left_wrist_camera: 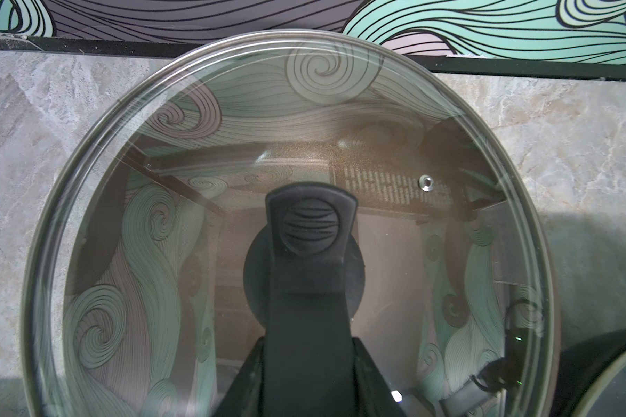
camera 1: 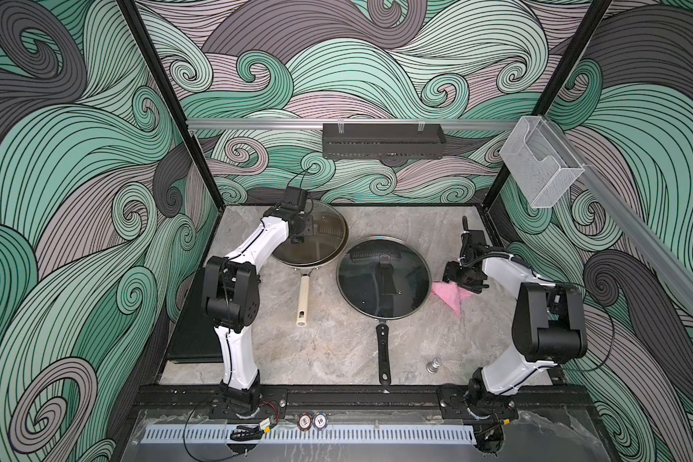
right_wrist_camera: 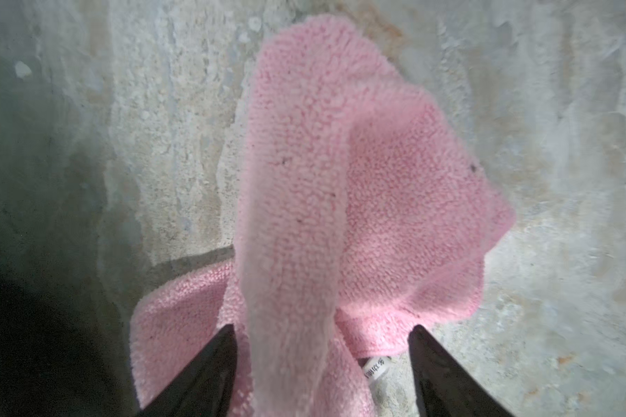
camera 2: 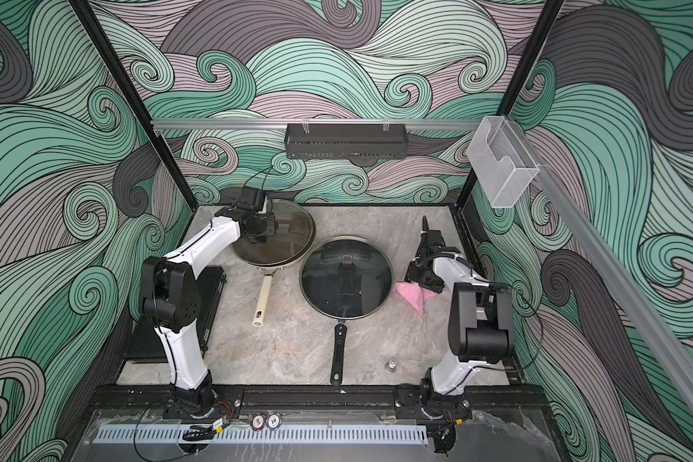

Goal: Wipe the pot lid with a cloth
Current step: Place the cleaning item at the center of the board.

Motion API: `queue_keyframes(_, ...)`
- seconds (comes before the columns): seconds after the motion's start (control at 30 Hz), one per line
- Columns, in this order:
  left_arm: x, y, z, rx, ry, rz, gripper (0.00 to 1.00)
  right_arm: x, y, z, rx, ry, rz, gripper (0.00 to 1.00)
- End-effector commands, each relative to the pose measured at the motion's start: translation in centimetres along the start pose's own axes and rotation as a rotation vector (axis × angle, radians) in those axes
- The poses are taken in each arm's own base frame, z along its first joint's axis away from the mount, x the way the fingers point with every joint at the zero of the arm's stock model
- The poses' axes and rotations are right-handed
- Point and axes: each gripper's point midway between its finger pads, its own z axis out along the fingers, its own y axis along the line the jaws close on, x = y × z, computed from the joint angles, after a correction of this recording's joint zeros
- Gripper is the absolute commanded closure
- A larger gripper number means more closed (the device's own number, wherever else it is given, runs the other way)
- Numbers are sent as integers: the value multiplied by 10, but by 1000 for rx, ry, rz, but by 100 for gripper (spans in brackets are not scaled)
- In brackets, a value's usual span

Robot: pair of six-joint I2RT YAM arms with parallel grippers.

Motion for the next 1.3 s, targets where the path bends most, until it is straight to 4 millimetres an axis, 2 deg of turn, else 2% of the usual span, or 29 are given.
queue_keyframes(0.0, -34, -23, -5, 76, -104, -8, 100, -6, -15, -17, 70, -55, 30, 1)
queue_keyframes(0.17, -32, -26, -1, 74, -98, -3, 100, -16, -12, -32, 48, -105, 49, 1)
queue_keyframes(0.33, -26, -19, -2, 41, -68, -33, 100, -24, -6, -42, 12, -138, 54, 1)
queue_keyframes(0.47, -27, -29, -11, 129, -28, -80, 100, -25, -3, -45, -11, -149, 55, 1)
queue_keyframes(0.6, -14, -37, -10, 161, 28, -65, 100, -25, -1, -46, -17, -153, 53, 1)
queue_keyframes(0.73, 0, -20, -3, 47, 51, -20, 100, -26, -1, -48, -24, -162, 53, 1)
queue_keyframes(0.87, 3, -2, -11, -52, 66, 13, 100, -30, 4, -53, -52, -174, 54, 1)
queue_keyframes(1.03, 12, -11, -7, -11, 97, 32, 100, -34, 10, -54, -82, -183, 58, 1)
queue_keyframes(1.1, 8, -6, -17, -44, 100, 14, 100, -34, 10, -54, -82, -181, 60, 1)
queue_keyframes(1.27, 8, -2, -16, -77, 87, 68, 100, -33, 13, -53, -101, -179, 65, 1)
